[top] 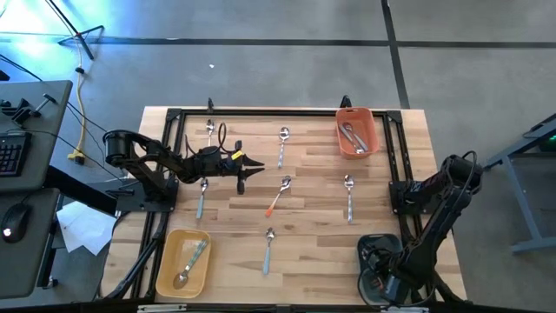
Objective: Sort silverware by color (type)
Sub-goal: Put the middle right orange spoon into the dark blue bin, then put the top left light blue patterned spoon into the yellow bin
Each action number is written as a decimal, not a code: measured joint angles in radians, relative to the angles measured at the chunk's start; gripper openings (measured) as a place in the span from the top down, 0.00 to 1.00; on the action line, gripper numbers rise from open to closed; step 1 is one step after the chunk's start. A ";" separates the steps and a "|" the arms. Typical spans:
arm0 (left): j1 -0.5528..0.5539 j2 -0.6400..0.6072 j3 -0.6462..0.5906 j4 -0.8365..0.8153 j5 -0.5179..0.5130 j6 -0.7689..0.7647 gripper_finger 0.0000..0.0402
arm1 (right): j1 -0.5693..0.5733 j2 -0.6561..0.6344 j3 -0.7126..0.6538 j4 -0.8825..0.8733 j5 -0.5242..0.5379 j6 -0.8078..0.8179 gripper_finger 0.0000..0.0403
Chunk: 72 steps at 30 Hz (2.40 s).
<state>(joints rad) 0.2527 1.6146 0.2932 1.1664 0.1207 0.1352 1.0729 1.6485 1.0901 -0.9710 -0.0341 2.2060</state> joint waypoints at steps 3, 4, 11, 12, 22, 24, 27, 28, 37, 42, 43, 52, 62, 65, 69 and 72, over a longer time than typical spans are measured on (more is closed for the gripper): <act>0.000 0.000 0.000 0.000 0.000 0.000 0.86 | 0.000 0.000 0.000 0.000 0.000 0.011 0.87; 0.000 0.000 0.000 0.000 0.000 0.000 0.86 | 0.000 0.000 0.000 0.000 -0.002 0.010 0.84; 0.000 0.000 0.000 -0.027 -0.029 -0.036 0.86 | 0.000 0.000 0.047 -0.081 -0.117 -0.038 0.82; 0.000 0.000 0.000 -0.027 -0.029 -0.030 0.86 | 0.000 0.000 0.066 -0.105 -0.112 -0.052 0.84; -0.002 0.000 0.006 -0.061 0.082 -0.054 0.96 | -0.084 -0.003 0.273 -0.403 0.250 -0.371 0.98; -0.010 0.000 0.006 -0.081 0.084 -0.055 0.99 | -0.127 -0.006 0.264 -0.406 0.328 -0.490 0.99; -0.035 0.000 0.006 -0.119 0.084 -0.054 0.99 | -0.195 -0.026 0.219 -0.344 0.497 -0.730 1.00; -0.045 0.000 0.006 -0.125 0.083 -0.054 0.99 | -0.220 -0.040 0.193 -0.309 0.538 -0.807 1.00; -0.108 0.000 0.107 -0.293 0.053 -0.019 1.00 | -0.535 -0.296 -0.264 0.415 0.622 -1.469 1.00; -0.124 0.000 0.162 -0.379 -0.028 0.009 1.00 | -0.739 -0.403 -0.532 0.965 0.529 -1.843 1.00; -0.124 0.000 0.171 -0.389 -0.043 0.008 1.00 | -0.777 -0.417 -0.572 1.059 0.512 -1.898 1.00; -0.123 0.000 0.344 -0.694 -0.279 -0.086 1.00 | -0.999 -0.439 -0.684 1.406 0.449 -2.171 1.00; -0.123 0.000 0.438 -0.799 -0.350 -0.188 0.92 | -1.225 -0.439 -0.684 1.431 0.448 -2.219 1.00; -0.122 0.000 0.438 -0.799 -0.402 -0.221 0.86 | -1.292 -0.439 -0.684 1.481 0.416 -2.249 1.00; -0.121 0.000 0.438 -0.800 -0.423 -0.270 0.78 | -1.377 -0.439 -0.684 1.578 0.348 -2.267 1.00; -0.121 0.000 0.438 -0.801 -0.426 -0.297 0.73 | -1.435 -0.438 -0.660 1.582 0.296 -2.260 1.00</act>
<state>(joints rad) 0.1318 1.6142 0.7311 0.3657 -0.3048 -0.1615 -0.3626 1.2102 0.4301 0.6108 0.2622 -0.0539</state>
